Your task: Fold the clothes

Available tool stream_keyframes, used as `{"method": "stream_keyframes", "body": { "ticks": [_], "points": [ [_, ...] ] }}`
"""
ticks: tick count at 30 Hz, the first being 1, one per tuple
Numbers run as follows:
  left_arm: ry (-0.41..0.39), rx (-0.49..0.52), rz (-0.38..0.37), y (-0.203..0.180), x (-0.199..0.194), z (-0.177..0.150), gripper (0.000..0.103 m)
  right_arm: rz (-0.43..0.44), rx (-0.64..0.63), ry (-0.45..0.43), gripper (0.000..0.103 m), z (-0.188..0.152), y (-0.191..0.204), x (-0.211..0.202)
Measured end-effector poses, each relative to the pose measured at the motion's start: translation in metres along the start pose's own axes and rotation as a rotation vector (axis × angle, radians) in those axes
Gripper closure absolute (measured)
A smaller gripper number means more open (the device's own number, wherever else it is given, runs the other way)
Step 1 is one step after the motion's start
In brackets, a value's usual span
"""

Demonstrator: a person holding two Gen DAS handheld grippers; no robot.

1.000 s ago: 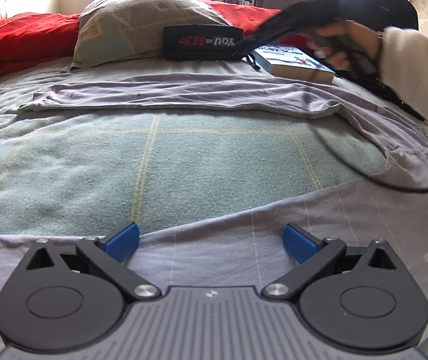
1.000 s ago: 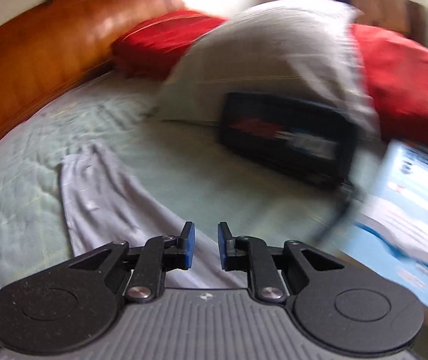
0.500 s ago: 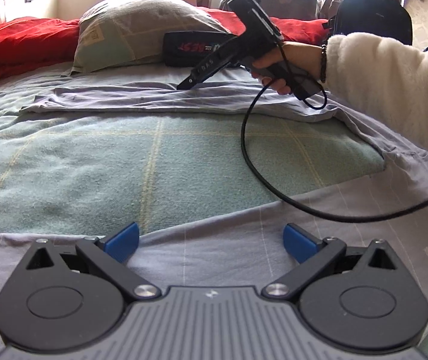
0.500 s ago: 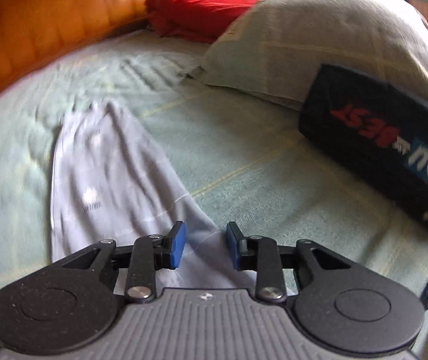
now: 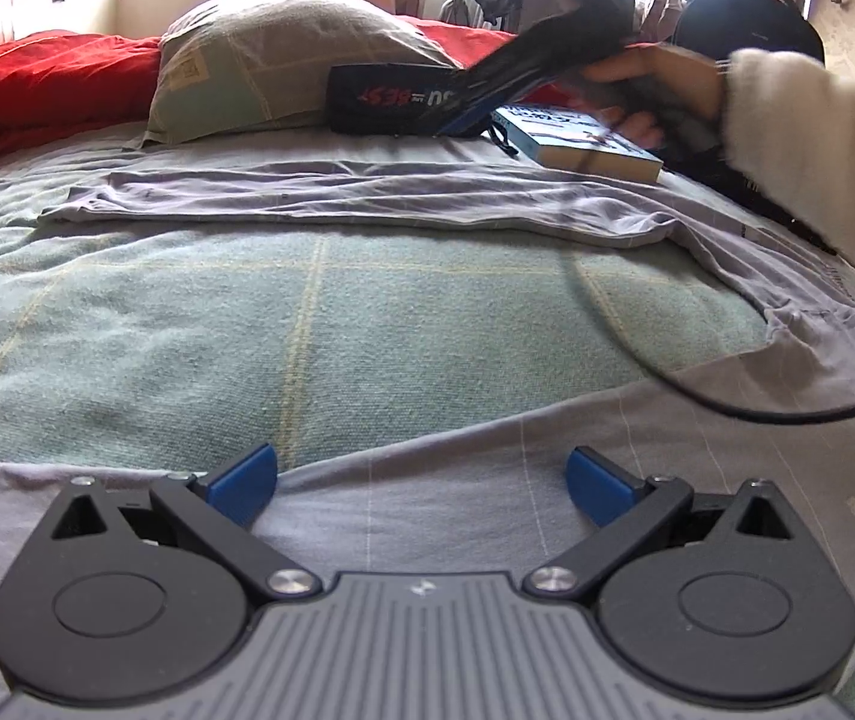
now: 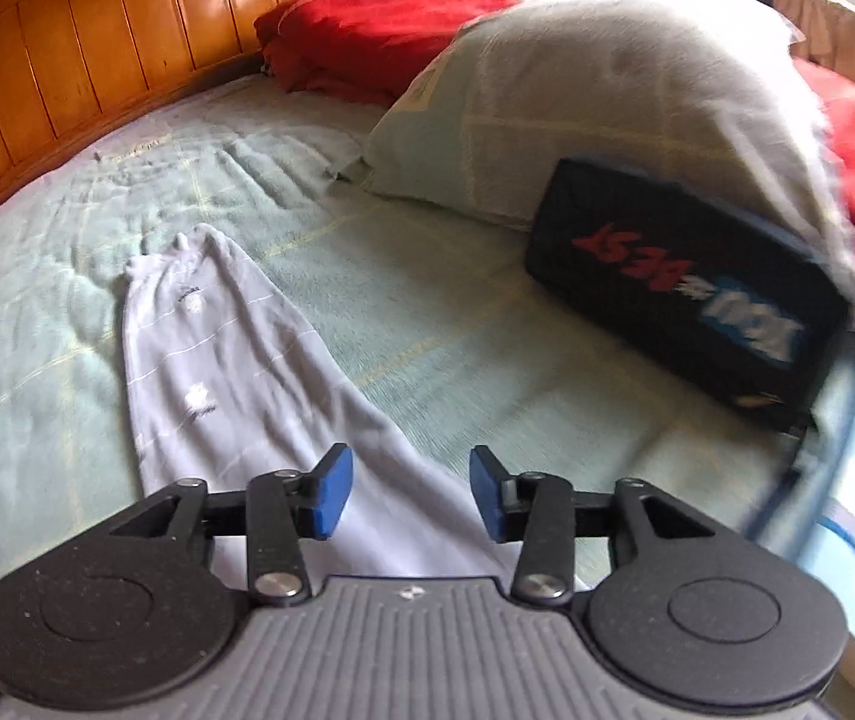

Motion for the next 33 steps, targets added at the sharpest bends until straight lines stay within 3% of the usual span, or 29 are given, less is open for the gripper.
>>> {"method": "stream_keyframes", "body": {
  "ticks": [4, 8, 11, 14, 20, 31, 33],
  "points": [
    [0.004, -0.003, 0.001, 0.001, 0.001, 0.000, 0.001, 0.003, 0.033, -0.022, 0.054, -0.029, -0.001, -0.057],
    [0.016, -0.004, 0.014, 0.000, 0.002, 0.001, 0.001, -0.062, -0.018, -0.009, 0.054, -0.068, 0.002, -0.102],
    [0.029, -0.007, 0.030, -0.001, 0.003, 0.002, 0.001, -0.075, 0.050, -0.017, 0.054, -0.092, -0.006, -0.125],
    [0.042, -0.010, 0.039, -0.001, 0.005, 0.002, 0.001, -0.038, 0.108, -0.016, 0.054, -0.118, 0.000, -0.133],
    [0.080, -0.028, 0.040, 0.001, 0.006, 0.006, 0.001, 0.001, 0.096, 0.038, 0.053, -0.164, 0.036, -0.120],
    [0.114, -0.024, 0.034, 0.001, 0.010, 0.007, 0.001, -0.038, 0.163, -0.061, 0.053, -0.159, 0.004, -0.145],
    [0.107, -0.023, 0.035, 0.001, 0.010, 0.007, 0.001, -0.098, 0.200, -0.096, 0.053, -0.151, -0.029, -0.161]
  ]
}}
Point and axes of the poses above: each gripper's, at about its wrist camera, not at the fingertips, and x roughly the way its jaws point, y to its left, z to its top, the point moved 10 cm from there along x, roughly the way its jaws point, and after that the axes turned 7 degrees about z, right-handed, at the moved point
